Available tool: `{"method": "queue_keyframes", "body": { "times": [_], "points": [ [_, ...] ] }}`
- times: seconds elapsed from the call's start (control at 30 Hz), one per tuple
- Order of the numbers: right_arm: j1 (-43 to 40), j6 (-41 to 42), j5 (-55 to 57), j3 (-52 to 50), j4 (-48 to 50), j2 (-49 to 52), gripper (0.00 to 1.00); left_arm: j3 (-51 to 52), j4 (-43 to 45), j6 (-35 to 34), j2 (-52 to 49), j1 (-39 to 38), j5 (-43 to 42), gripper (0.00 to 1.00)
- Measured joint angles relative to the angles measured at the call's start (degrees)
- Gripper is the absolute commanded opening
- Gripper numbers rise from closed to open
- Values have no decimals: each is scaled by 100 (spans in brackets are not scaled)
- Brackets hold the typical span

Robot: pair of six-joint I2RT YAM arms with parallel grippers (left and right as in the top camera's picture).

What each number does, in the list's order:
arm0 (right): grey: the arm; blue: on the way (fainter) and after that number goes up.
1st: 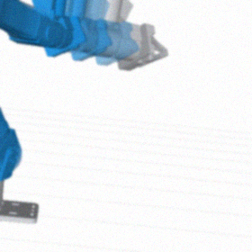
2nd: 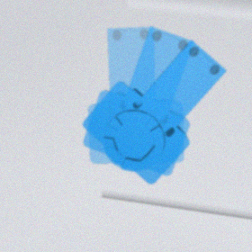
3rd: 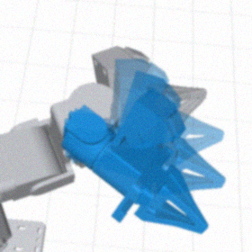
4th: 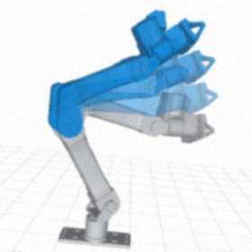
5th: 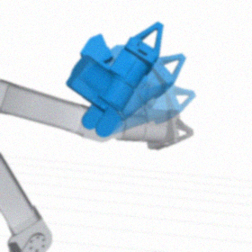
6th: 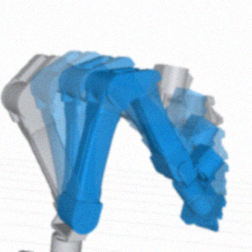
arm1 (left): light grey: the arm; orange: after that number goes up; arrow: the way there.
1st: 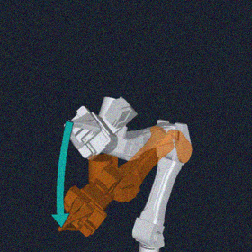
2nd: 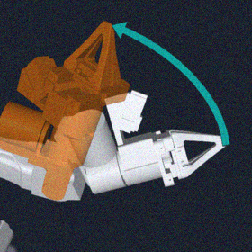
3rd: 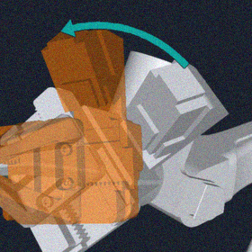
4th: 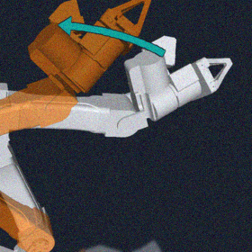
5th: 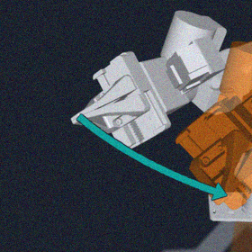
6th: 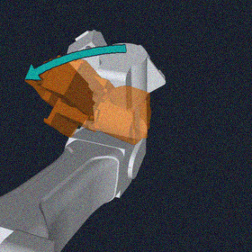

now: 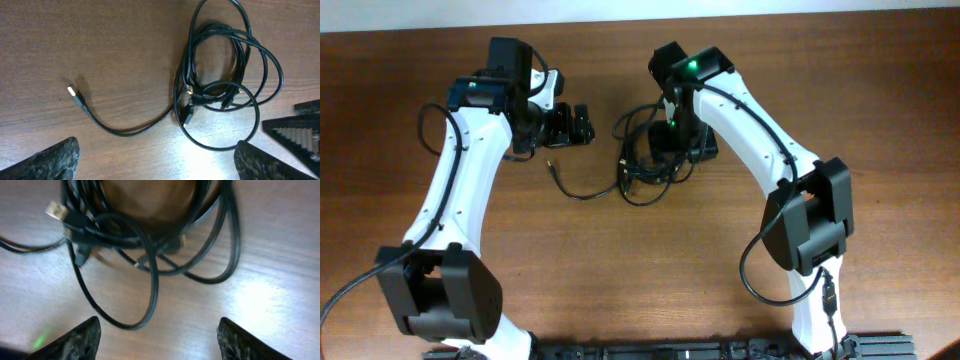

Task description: Untangle cables

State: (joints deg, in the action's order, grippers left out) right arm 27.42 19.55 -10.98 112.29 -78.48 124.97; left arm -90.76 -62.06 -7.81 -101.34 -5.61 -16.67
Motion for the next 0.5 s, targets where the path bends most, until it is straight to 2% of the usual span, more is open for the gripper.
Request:
{"method": "queue_keyframes", "body": {
  "times": [0.03,0.07,0.17,0.23,0.27,0.3,0.43,0.5],
  "points": [
    [2,-4,-166,-184,267,-4,61,0,24,-2,-15,0,0,99],
    [2,7,-356,-393,553,-4,53,0,42,-2,-26,0,2,99],
    [4,17,-730,-857,1019,-7,49,0,52,-2,-42,0,2,99],
    [7,24,-817,-1093,1274,-4,29,0,57,-2,-42,9,2,99],
    [7,46,-850,-1217,1351,-4,9,0,50,-39,-42,68,2,99],
    [7,48,-863,-1276,1368,-4,4,0,55,-107,-42,140,0,99],
    [-17,107,-1165,-1231,1362,-4,4,0,37,-260,-42,404,4,99],
    [-127,52,-1829,-621,1016,-7,4,9,-7,-275,-42,372,4,99]
  ]
}}
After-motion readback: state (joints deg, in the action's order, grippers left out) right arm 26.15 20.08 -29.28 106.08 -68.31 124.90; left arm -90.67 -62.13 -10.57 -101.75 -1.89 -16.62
